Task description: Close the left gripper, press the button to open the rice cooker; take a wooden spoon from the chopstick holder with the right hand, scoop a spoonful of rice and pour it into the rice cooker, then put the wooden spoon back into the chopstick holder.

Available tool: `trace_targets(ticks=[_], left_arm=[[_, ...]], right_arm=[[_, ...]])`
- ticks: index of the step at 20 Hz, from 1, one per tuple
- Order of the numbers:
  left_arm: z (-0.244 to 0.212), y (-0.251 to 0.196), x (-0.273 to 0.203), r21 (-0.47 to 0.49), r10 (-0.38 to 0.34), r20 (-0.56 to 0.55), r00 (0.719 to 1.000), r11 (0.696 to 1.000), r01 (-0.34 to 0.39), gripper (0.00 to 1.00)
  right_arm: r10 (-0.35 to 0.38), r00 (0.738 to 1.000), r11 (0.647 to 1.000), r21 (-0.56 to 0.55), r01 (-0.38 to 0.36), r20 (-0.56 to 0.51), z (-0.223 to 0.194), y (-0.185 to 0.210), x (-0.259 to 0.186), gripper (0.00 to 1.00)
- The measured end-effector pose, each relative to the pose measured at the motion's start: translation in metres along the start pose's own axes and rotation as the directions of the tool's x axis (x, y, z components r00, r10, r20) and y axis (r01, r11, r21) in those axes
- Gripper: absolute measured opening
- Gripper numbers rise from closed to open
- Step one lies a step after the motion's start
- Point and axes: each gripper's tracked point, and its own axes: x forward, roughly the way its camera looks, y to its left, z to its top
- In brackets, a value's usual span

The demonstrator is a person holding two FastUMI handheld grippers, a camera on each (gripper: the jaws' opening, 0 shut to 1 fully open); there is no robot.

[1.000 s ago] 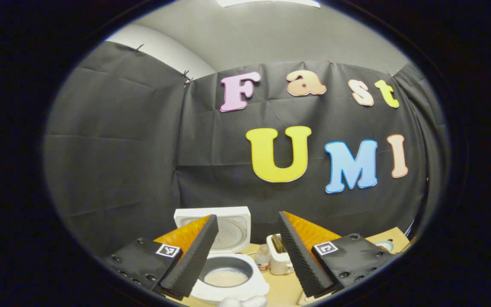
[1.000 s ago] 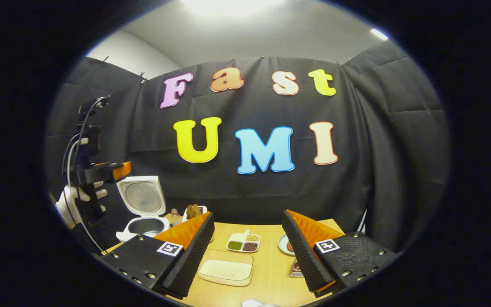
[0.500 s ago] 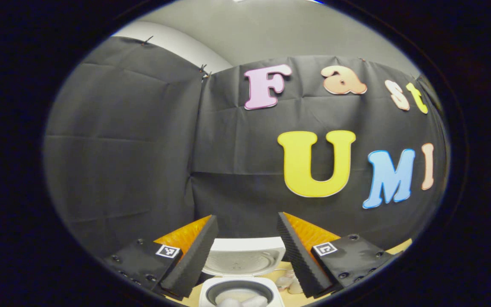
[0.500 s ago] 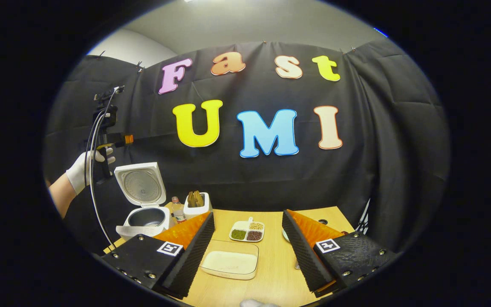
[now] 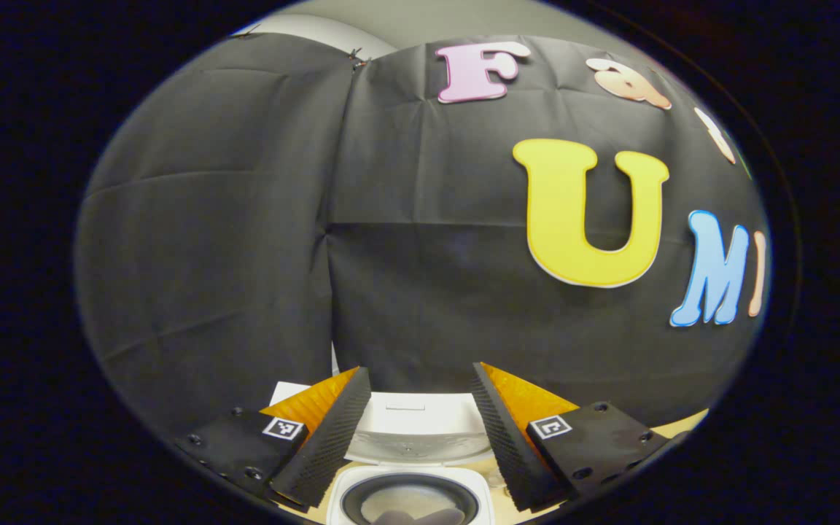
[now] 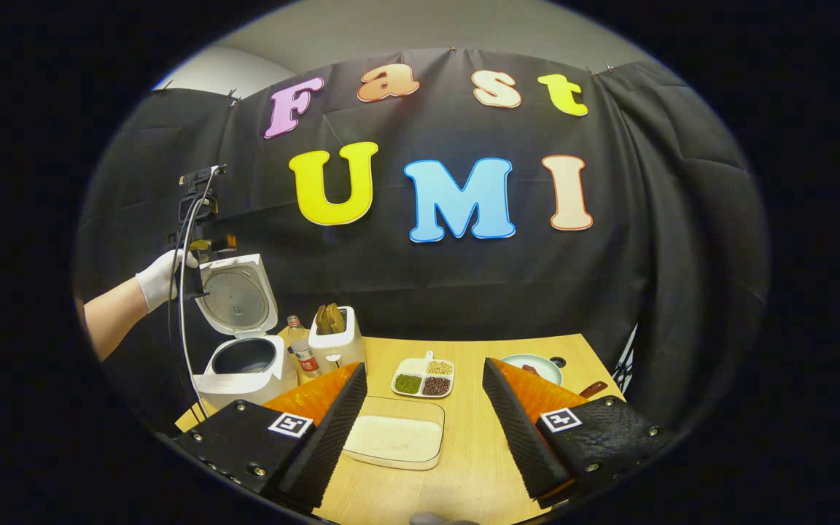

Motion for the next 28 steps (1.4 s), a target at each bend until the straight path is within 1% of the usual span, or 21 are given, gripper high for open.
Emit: trace_targets(ticks=[2,3,4,5,7,8,9,11,14,16,17,19,23,25,28], left_arm=[[-0.007,-0.003,0.006,0.018,0.009,-0.019,1.0,1.0,-0.008,0.95],[-0.005,-0.003,0.007,0.033,0.016,-0.011,1.0,0.999,-0.016,0.94],[-0.004,-0.002,0.01,0.051,0.019,-0.005,1.0,0.999,-0.019,0.97],[-0.006,-0.006,0.016,0.061,0.013,-0.006,1.0,0.998,-0.012,0.95],[-0.006,-0.004,0.02,0.059,0.012,-0.013,1.0,0.998,-0.011,0.96],[-0.007,-0.004,0.021,0.039,0.014,-0.02,1.0,0.999,-0.013,0.95],[-0.007,-0.003,0.02,0.028,0.014,-0.027,1.0,1.0,-0.013,0.96],[-0.008,-0.003,0.018,0.039,0.014,-0.041,0.999,0.999,-0.012,0.97],[-0.014,-0.002,0.014,0.04,0.011,-0.081,0.997,0.999,-0.008,0.96],[-0.017,-0.004,0.008,0.027,-0.002,-0.117,0.993,1.0,0.005,0.98],[-0.02,-0.005,0.001,0.012,-0.007,-0.133,0.991,1.0,0.009,0.96],[-0.033,-0.005,-0.02,0.012,-0.016,-0.169,0.986,1.0,0.019,0.97],[-0.055,-0.005,-0.052,0.016,-0.034,-0.232,0.972,0.999,0.039,0.97],[-0.069,-0.007,-0.068,0.008,-0.046,-0.258,0.965,0.999,0.049,0.97],[-0.1,-0.008,-0.095,0.002,-0.063,-0.335,0.94,0.998,0.067,0.98]], right_arm=[[0.0,1.0,1.0,0.003,0.0,-0.012,-0.004,-0.001,0.003,0.98],[0.0,1.0,1.0,0.01,0.0,-0.014,-0.004,-0.002,0.003,0.98],[0.002,1.0,1.0,0.017,-0.002,-0.017,-0.005,-0.002,0.005,0.98],[0.002,1.0,1.0,0.022,-0.002,-0.025,-0.008,-0.003,0.007,0.98],[0.005,0.999,1.0,0.03,-0.004,-0.037,-0.011,-0.004,0.008,0.98],[0.008,0.999,0.999,0.035,-0.007,-0.041,-0.012,-0.004,0.009,0.98],[0.011,0.999,0.999,0.042,-0.009,-0.04,-0.011,-0.004,0.009,0.98],[0.017,0.999,0.998,0.054,-0.015,-0.044,-0.01,-0.004,0.011,0.98],[0.029,0.998,0.997,0.08,-0.025,-0.053,-0.013,-0.004,0.011,0.98],[0.041,0.997,0.994,0.099,-0.035,-0.059,-0.016,-0.003,0.011,0.98],[0.037,0.997,0.995,0.098,-0.031,-0.061,-0.017,-0.005,0.01,0.98],[0.033,0.998,0.997,0.076,-0.029,-0.056,-0.015,-0.008,0.011,0.98],[0.077,0.995,0.992,0.101,-0.071,-0.06,-0.021,0.0,0.01,0.98],[0.076,0.995,0.994,0.088,-0.07,-0.068,-0.027,-0.002,0.006,0.98],[0.088,0.993,0.994,0.066,-0.083,-0.075,-0.033,-0.001,0.0,0.98]])
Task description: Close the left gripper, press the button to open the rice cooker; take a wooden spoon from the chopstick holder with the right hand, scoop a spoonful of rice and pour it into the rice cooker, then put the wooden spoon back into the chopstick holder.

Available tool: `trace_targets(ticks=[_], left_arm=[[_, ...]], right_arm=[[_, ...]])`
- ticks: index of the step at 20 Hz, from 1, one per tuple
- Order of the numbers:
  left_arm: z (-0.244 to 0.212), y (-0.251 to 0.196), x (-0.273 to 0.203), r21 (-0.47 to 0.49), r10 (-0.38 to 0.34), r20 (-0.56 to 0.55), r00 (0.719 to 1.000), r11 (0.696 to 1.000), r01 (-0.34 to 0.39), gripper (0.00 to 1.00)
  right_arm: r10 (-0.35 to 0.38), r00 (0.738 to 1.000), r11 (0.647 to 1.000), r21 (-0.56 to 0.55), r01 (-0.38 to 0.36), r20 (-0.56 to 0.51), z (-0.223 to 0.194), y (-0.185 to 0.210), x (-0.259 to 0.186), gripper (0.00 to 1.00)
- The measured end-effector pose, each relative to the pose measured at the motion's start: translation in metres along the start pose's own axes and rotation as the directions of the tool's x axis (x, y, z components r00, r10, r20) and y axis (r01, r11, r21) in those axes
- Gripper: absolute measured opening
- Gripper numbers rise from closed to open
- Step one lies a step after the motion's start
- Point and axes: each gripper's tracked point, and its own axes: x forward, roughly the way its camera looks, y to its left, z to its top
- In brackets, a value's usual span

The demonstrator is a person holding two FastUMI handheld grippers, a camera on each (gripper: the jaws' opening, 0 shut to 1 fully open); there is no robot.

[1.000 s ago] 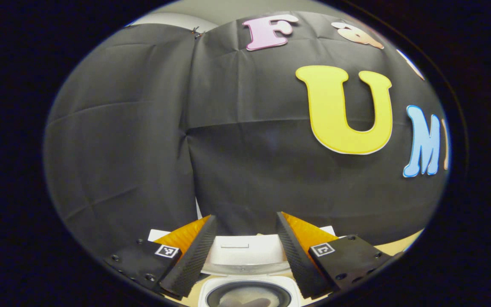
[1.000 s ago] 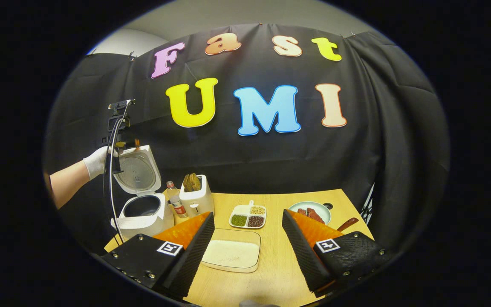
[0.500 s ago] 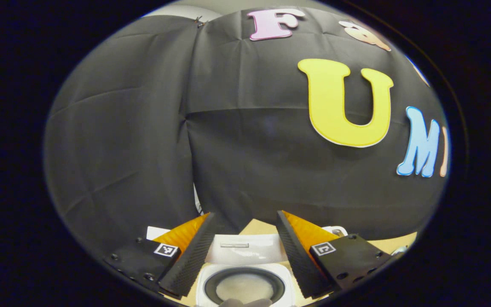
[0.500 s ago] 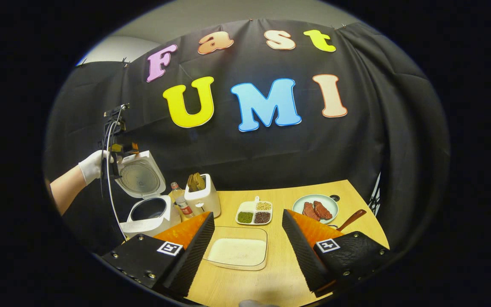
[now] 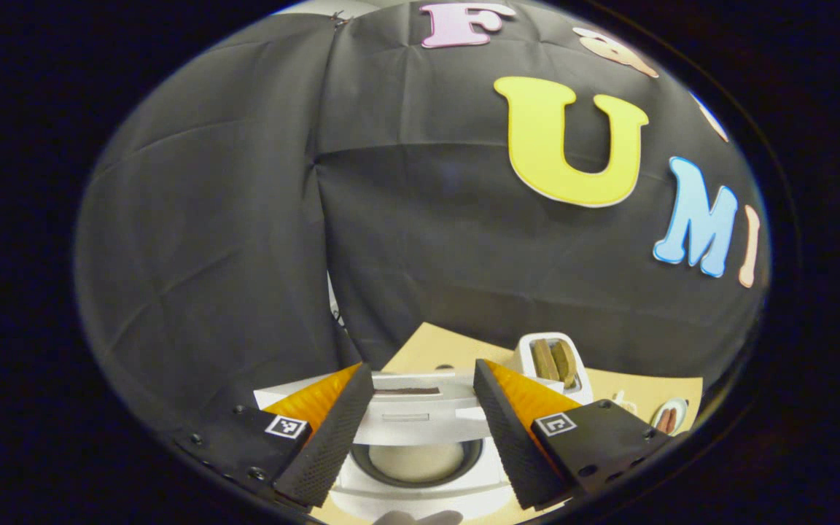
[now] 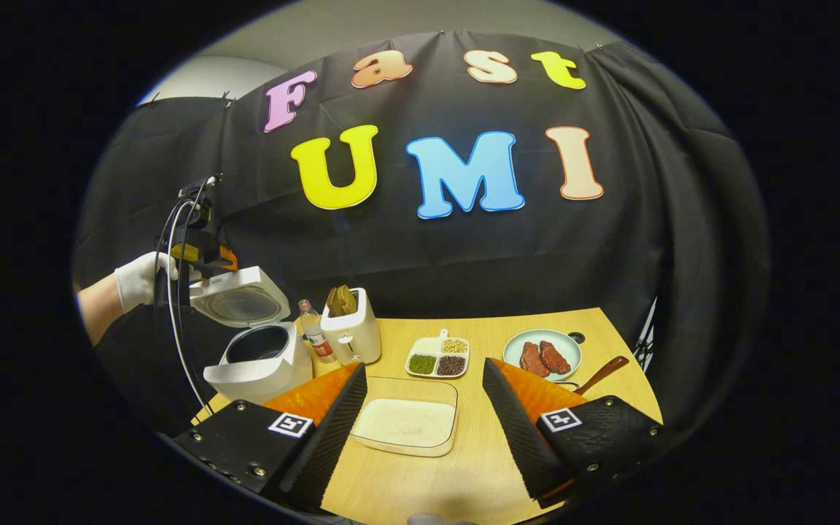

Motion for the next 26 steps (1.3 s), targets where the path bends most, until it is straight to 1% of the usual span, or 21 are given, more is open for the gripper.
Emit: trace_targets(ticks=[1,2,4,6,8,9,10,11,14,17,19,21,22,24,25,26], left_arm=[[-0.018,0.0,-0.004,-0.004,-0.004,-0.045,0.999,1.0,0.004,0.96],[-0.037,0.0,-0.005,-0.011,-0.007,-0.087,0.996,1.0,0.006,0.97],[-0.078,0.0,-0.003,-0.03,-0.022,-0.174,0.985,0.999,0.017,0.97],[-0.112,0.007,0.001,-0.039,-0.023,-0.247,0.969,0.999,0.014,0.98],[-0.147,0.015,0.002,-0.041,-0.018,-0.319,0.947,0.999,0.005,0.95],[-0.16,0.013,0.001,-0.045,-0.018,-0.346,0.938,0.999,0.003,0.94],[-0.169,0.012,0.006,-0.039,-0.02,-0.362,0.932,0.999,0.006,0.96],[-0.179,0.014,0.007,-0.022,-0.009,-0.373,0.928,1.0,0.001,0.96],[-0.186,0.013,0.01,0.016,-0.011,-0.371,0.929,1.0,0.018,0.96],[-0.187,0.012,0.01,0.024,-0.019,-0.385,0.923,0.999,0.031,0.96],[-0.187,0.012,0.012,0.049,-0.032,-0.391,0.92,0.997,0.055,0.96],[-0.184,0.008,0.016,0.052,-0.046,-0.37,0.928,0.996,0.07,0.97],[-0.183,0.008,0.018,0.062,-0.05,-0.358,0.932,0.995,0.077,0.94],[-0.182,0.007,0.019,0.077,-0.046,-0.357,0.933,0.994,0.078,1.0],[-0.18,0.007,0.019,0.086,-0.048,-0.36,0.932,0.993,0.085,0.98],[-0.179,0.006,0.018,0.076,-0.044,-0.364,0.93,0.994,0.077,0.98]], right_arm=[[0.007,1.0,1.0,0.007,-0.007,-0.003,-0.002,0.0,-0.002,0.98],[0.011,1.0,1.0,0.013,-0.011,-0.008,-0.004,-0.001,-0.003,0.98],[0.014,1.0,1.0,0.023,-0.014,-0.008,-0.004,-0.003,-0.005,0.98],[0.013,1.0,1.0,0.028,-0.012,-0.007,-0.005,-0.005,-0.009,0.98],[0.01,1.0,1.0,0.03,-0.01,-0.014,-0.007,-0.008,-0.011,0.98],[0.013,1.0,0.999,0.036,-0.013,-0.015,-0.008,-0.008,-0.012,0.98],[0.018,1.0,0.999,0.043,-0.017,-0.014,-0.009,-0.007,-0.013,0.98],[0.015,1.0,0.999,0.046,-0.014,-0.02,-0.011,-0.008,-0.013,0.98],[0.017,0.999,0.998,0.061,-0.015,-0.037,-0.017,-0.009,-0.011,0.98],[0.021,0.998,0.996,0.083,-0.016,-0.055,-0.023,-0.009,-0.008,0.98],[0.026,0.998,0.996,0.082,-0.022,-0.056,-0.025,-0.009,-0.008,0.98],[0.034,0.998,0.996,0.088,-0.028,-0.058,-0.026,-0.007,-0.007,0.98],[0.039,0.998,0.995,0.093,-0.034,-0.059,-0.026,-0.006,-0.006,0.98],[0.04,0.997,0.994,0.103,-0.033,-0.062,-0.028,-0.008,-0.005,0.98],[0.039,0.997,0.994,0.109,-0.031,-0.068,-0.03,-0.009,-0.005,0.98],[0.038,0.997,0.993,0.114,-0.03,-0.071,-0.03,-0.01,-0.005,0.98]])
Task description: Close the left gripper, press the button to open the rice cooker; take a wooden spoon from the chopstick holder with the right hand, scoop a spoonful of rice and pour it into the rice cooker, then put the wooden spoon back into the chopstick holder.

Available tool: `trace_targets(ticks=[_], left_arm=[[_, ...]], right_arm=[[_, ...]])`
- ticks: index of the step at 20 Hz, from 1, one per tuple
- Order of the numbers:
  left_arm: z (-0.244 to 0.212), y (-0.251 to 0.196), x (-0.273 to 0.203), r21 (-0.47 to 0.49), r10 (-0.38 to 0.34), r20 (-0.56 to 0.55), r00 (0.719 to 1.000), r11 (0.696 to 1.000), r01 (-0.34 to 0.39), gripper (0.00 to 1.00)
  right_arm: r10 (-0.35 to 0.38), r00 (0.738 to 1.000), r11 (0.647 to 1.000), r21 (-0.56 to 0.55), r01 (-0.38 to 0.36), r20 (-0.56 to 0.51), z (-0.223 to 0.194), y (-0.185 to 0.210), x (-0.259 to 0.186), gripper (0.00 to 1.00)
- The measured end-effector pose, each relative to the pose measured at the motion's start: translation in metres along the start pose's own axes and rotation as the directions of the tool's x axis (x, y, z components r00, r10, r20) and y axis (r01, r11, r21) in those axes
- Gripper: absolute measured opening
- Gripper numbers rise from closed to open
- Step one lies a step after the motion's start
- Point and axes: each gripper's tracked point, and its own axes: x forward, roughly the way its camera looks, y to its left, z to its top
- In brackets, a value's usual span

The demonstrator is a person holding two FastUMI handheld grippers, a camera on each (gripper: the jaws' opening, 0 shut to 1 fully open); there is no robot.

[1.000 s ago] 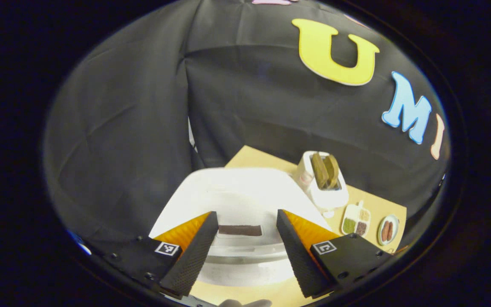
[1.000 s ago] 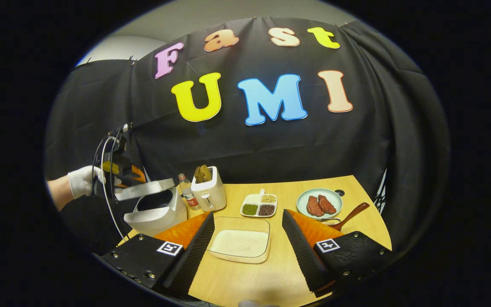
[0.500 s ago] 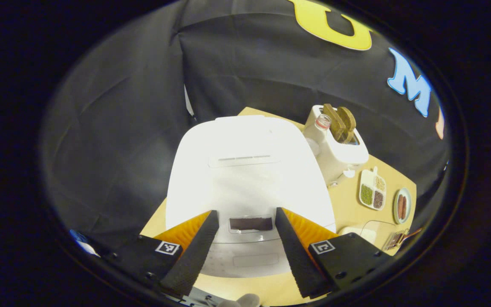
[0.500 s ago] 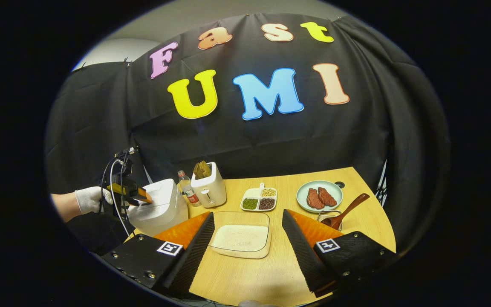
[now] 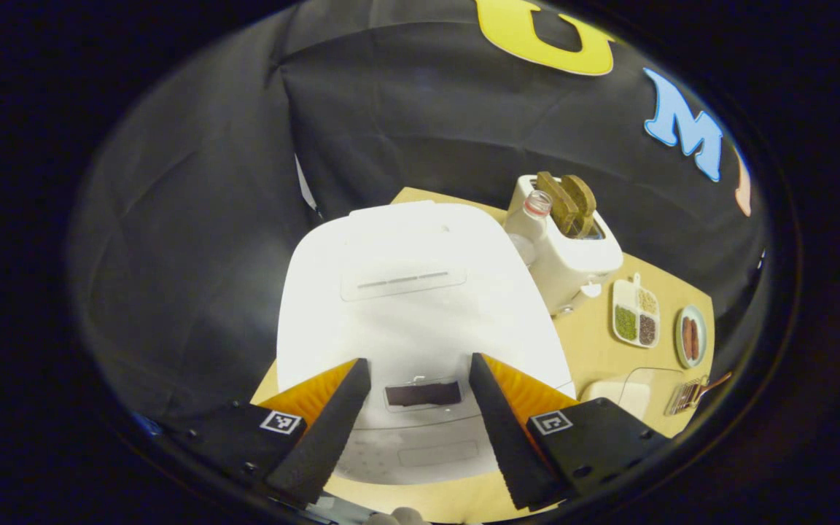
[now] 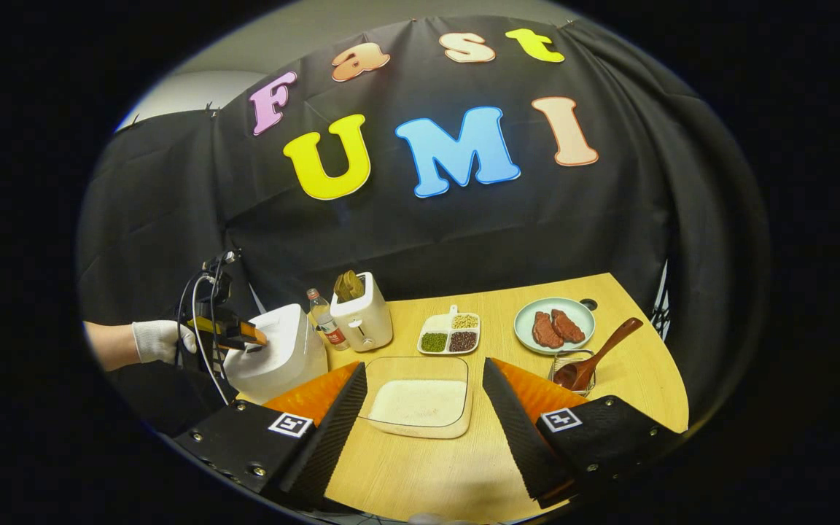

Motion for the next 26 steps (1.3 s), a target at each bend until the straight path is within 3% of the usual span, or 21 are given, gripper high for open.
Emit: trace_targets(ticks=[2,3,4,6,9,12,15,19,24,26], left_arm=[[0.001,0.001,0.0,-0.009,0.007,-0.002,1.0,1.0,-0.007,1.0],[0.0,0.001,0.001,-0.015,0.012,-0.009,1.0,1.0,-0.012,0.94],[0.001,0.0,0.002,-0.011,0.013,-0.002,1.0,1.0,-0.013,1.0],[0.006,-0.006,-0.005,0.016,0.005,0.022,1.0,1.0,-0.005,0.99],[0.027,-0.017,-0.03,0.063,0.012,0.154,0.988,0.998,-0.022,0.99],[0.047,-0.043,-0.076,0.06,-0.035,0.291,0.956,0.998,0.018,1.0],[0.063,-0.065,-0.128,0.04,-0.087,0.431,0.898,0.996,0.077,0.99],[0.075,-0.08,-0.21,0.081,-0.136,0.619,0.774,0.991,0.109,0.99],[0.053,-0.093,-0.299,0.161,-0.197,0.745,0.637,0.98,0.115,0.95],[0.033,-0.096,-0.323,0.188,-0.221,0.764,0.607,0.975,0.118,0.95]], right_arm=[[-0.008,1.0,1.0,-0.002,0.008,0.005,0.004,-0.004,0.0,0.98],[-0.015,1.0,1.0,-0.007,0.015,0.005,0.005,-0.006,-0.001,0.98],[-0.022,1.0,1.0,-0.01,0.022,0.011,0.008,-0.008,-0.001,0.98],[-0.037,0.999,0.999,-0.021,0.037,0.026,0.013,-0.012,-0.005,0.98],[-0.062,0.997,0.996,-0.057,0.065,0.055,0.026,-0.015,-0.007,0.98],[-0.071,0.993,0.994,-0.075,0.078,0.091,0.04,-0.015,-0.011,0.98],[-0.08,0.989,0.991,-0.098,0.092,0.127,0.053,-0.012,-0.014,0.98],[-0.085,0.98,0.986,-0.13,0.109,0.178,0.069,-0.006,-0.021,0.98],[-0.089,0.955,0.984,-0.125,0.129,0.283,0.096,0.005,-0.037,0.98],[-0.096,0.944,0.98,-0.134,0.145,0.317,0.105,0.008,-0.044,0.97]])
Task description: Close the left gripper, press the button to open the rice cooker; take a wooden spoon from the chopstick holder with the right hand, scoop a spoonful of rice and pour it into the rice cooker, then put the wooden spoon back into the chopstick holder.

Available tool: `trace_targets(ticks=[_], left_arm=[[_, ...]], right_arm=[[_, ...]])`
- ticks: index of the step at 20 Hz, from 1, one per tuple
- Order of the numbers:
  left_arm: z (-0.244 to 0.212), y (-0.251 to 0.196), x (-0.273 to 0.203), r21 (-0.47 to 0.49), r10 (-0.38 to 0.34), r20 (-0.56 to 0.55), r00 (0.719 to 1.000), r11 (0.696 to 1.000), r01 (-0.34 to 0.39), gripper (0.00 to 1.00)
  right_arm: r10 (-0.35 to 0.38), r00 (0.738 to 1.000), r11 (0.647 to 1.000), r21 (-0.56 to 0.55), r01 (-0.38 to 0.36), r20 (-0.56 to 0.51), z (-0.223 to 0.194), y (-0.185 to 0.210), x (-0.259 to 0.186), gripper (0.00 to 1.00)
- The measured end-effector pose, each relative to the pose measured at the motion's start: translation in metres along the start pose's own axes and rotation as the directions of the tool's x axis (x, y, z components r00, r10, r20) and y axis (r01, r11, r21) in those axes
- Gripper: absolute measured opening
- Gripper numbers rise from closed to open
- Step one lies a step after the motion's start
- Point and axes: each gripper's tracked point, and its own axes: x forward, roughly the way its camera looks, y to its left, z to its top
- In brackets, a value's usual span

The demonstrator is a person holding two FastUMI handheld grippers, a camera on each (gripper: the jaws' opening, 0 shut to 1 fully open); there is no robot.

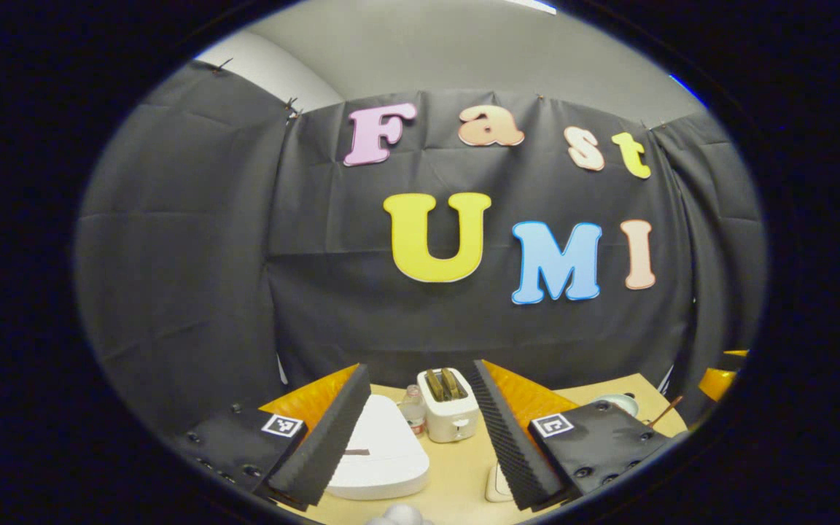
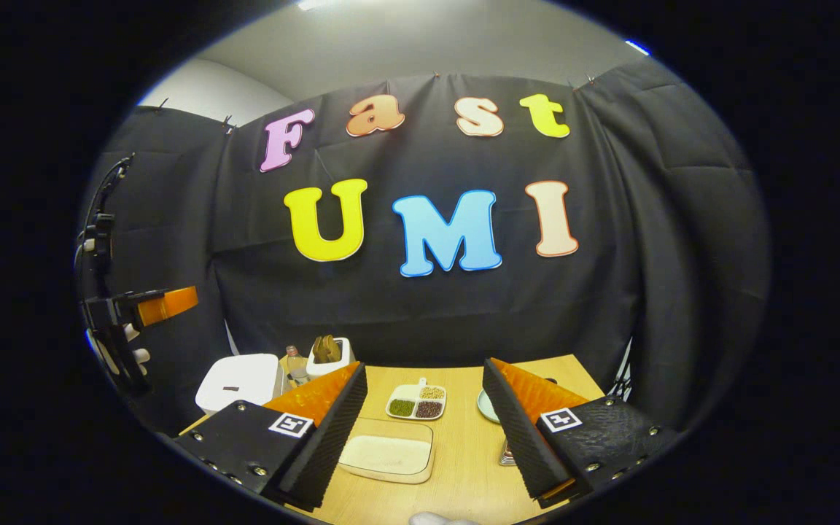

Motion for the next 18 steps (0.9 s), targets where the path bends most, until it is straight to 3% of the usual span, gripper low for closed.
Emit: trace_targets(ticks=[8,18], left_arm=[[-0.008,-0.034,-0.075,0.033,-0.055,0.038,0.998,0.998,0.054,0.98],[0.005,-0.037,-0.084,0.022,-0.091,0.07,0.993,0.996,0.089,0.98]], right_arm=[[-0.067,0.994,0.997,-0.028,0.07,0.092,0.029,-0.002,-0.022,0.98],[-0.106,0.989,0.994,-0.012,0.107,0.101,0.034,-0.005,-0.037,0.98]])
